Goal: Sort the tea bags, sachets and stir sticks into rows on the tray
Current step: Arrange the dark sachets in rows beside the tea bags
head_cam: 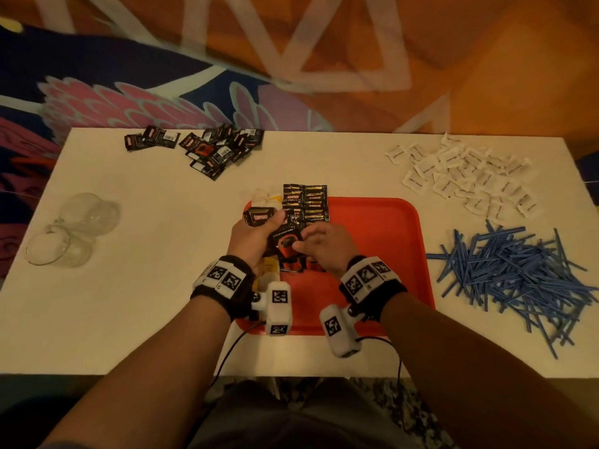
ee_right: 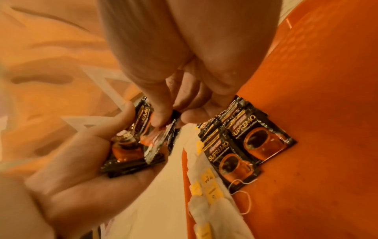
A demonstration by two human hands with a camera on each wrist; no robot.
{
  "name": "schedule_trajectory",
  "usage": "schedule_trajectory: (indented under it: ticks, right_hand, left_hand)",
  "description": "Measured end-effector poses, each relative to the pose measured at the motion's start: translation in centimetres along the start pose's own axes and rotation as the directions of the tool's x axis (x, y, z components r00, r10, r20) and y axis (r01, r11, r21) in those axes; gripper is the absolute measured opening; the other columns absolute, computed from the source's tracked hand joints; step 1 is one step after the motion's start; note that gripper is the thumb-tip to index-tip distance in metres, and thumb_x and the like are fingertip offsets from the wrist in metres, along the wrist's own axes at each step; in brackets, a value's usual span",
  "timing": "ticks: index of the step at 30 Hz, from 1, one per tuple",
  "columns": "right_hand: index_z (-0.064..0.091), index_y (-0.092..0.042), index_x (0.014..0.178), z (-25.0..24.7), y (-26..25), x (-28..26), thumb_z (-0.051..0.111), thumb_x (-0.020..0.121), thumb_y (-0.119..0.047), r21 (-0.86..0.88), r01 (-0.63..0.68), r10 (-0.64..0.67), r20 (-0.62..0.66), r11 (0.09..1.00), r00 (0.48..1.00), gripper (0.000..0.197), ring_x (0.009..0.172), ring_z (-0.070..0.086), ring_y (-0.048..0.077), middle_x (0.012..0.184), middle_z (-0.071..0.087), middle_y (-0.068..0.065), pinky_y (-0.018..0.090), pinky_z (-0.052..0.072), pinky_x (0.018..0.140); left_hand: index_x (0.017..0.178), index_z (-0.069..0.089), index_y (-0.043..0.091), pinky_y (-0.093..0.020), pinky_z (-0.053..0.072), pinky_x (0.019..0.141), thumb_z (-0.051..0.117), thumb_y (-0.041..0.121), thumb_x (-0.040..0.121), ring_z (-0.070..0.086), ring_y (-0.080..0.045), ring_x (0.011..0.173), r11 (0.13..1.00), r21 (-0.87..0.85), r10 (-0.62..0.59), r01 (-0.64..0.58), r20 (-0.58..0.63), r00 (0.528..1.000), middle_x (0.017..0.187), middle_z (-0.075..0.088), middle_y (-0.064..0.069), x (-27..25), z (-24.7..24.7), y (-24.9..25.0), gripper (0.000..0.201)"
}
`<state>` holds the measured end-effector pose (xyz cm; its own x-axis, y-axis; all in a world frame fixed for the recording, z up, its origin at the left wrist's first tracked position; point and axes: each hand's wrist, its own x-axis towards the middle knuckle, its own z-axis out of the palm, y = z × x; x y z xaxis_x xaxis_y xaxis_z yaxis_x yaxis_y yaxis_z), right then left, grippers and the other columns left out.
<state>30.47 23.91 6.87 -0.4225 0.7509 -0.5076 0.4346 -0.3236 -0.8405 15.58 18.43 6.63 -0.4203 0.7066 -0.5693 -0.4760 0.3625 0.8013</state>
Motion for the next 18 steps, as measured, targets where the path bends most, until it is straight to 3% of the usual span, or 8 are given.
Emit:
schedule_trajectory:
  ticks: [3, 7, 10, 13, 16, 18]
  right_hand:
    - [0.071, -0.014, 0.093, 0.1, 0.4, 0.0, 0.079, 0.079, -0.012, -0.08, 0.045, -0.045, 0.009, 0.996, 0.999, 0.016, 0.07, 0.065, 0.01, 0.077, 0.069, -0.003, 0.027, 0.053, 0.066]
    - [0.072, -0.019, 0.089, 0.2, 0.4, -0.1, 0.079, 0.079, -0.016, -0.171, 0.091, -0.088, 0.023, 0.981, 0.996, 0.012, 0.079, 0.066, 0.009, 0.087, 0.071, -0.002, 0.021, 0.051, 0.066]
    - [0.07, -0.024, 0.082, 0.1, 0.8, -0.3, 0.079, 0.08, -0.016, -0.23, 0.091, -0.085, 0.035, 0.969, 0.996, 0.012, 0.076, 0.065, 0.006, 0.082, 0.069, -0.007, 0.019, 0.05, 0.064]
    - [0.064, -0.031, 0.074, 0.3, 1.4, -0.4, 0.08, 0.079, -0.018, -0.267, 0.1, -0.083, 0.073, 0.959, 0.994, 0.021, 0.078, 0.067, 0.009, 0.081, 0.069, -0.007, 0.028, 0.055, 0.072]
    - [0.062, -0.033, 0.071, 0.6, 1.5, -0.5, 0.081, 0.077, -0.017, -0.307, 0.15, -0.122, 0.107, 0.94, 0.987, 0.025, 0.08, 0.067, 0.011, 0.081, 0.069, -0.006, 0.031, 0.057, 0.076]
    - [0.068, -0.029, 0.075, 0.7, 1.5, -0.5, 0.081, 0.076, -0.017, -0.335, 0.167, -0.129, 0.133, 0.927, 0.983, 0.018, 0.08, 0.068, 0.01, 0.083, 0.071, -0.004, 0.03, 0.057, 0.077]
  left_hand:
    - [0.116, 0.069, 0.006, -0.058, 0.054, 0.091, 0.073, 0.008, 0.085, 0.072, -0.035, 0.097, 0.998, -0.024, -0.052, 0.051, -0.032, 0.998, 0.103, 0.075, -0.017, -0.3, -0.1, -0.1, 0.031]
    - [0.126, 0.064, 0.006, -0.062, 0.05, 0.096, 0.071, 0.009, 0.087, 0.069, -0.039, 0.105, 0.994, -0.04, -0.104, 0.105, 0.026, 0.994, 0.114, 0.071, -0.021, -0.7, -0.4, -0.4, 0.04]
    - [0.124, 0.065, 0.01, -0.059, 0.052, 0.095, 0.073, 0.016, 0.087, 0.069, -0.035, 0.106, 0.999, 0.039, -0.033, 0.031, 0.06, 0.998, 0.114, 0.072, -0.015, -1.0, -0.7, -0.6, 0.038]
    - [0.119, 0.068, 0.012, -0.05, 0.055, 0.095, 0.073, 0.013, 0.088, 0.071, -0.028, 0.103, 0.988, 0.144, 0.035, -0.048, 0.088, 0.996, 0.109, 0.075, -0.009, -1.1, -0.8, -0.8, 0.032]
    - [0.118, 0.069, 0.011, -0.054, 0.052, 0.099, 0.074, 0.008, 0.085, 0.07, -0.031, 0.105, 0.986, 0.163, 0.018, -0.035, 0.102, 0.995, 0.11, 0.074, -0.011, -1.0, -0.9, -1.2, 0.033]
    - [0.114, 0.069, 0.009, -0.057, 0.051, 0.099, 0.072, 0.005, 0.085, 0.07, -0.033, 0.104, 0.985, 0.172, -0.038, 0.021, 0.097, 0.995, 0.108, 0.074, -0.013, -0.9, -1.0, -1.5, 0.03]
